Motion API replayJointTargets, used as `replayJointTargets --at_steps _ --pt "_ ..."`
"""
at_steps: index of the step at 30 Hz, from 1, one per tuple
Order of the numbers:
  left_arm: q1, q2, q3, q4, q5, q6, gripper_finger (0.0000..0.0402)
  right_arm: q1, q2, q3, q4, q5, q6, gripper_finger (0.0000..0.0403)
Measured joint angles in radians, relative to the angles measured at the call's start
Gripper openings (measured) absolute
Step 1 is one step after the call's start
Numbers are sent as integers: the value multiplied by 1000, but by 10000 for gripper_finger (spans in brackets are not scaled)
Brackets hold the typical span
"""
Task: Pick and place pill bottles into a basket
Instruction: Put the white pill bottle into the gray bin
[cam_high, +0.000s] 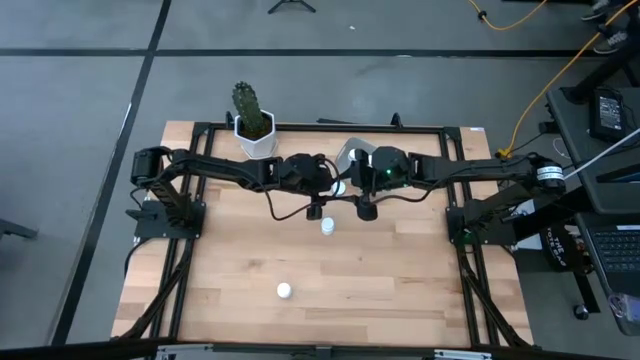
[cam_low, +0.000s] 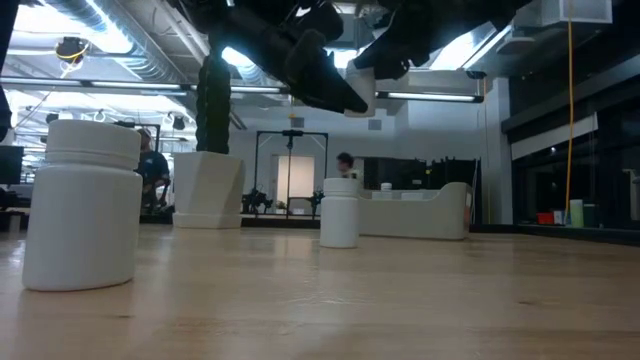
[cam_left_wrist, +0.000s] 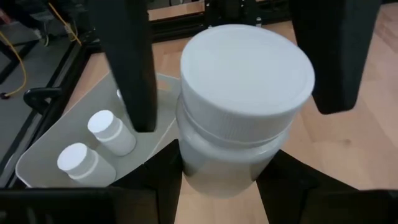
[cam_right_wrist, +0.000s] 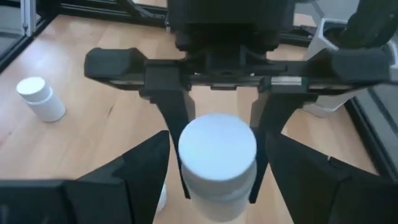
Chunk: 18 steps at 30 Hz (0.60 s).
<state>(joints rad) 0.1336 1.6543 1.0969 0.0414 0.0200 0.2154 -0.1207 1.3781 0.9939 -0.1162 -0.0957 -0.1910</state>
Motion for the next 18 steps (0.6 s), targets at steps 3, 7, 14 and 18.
replayJointTargets --at_steps 3,7,14,18 --pt "0 0 0 0 0 0 166 0 0 0 -2 0 -23 268" --pt "0 0 0 6 0 0 166 0 0 0 -7 0 -24 253" --pt "0 0 0 7 0 0 166 0 0 0 -6 0 -47 199" --pt "0 0 0 7 3 -7 166 0 0 0 -6 4 -65 171"
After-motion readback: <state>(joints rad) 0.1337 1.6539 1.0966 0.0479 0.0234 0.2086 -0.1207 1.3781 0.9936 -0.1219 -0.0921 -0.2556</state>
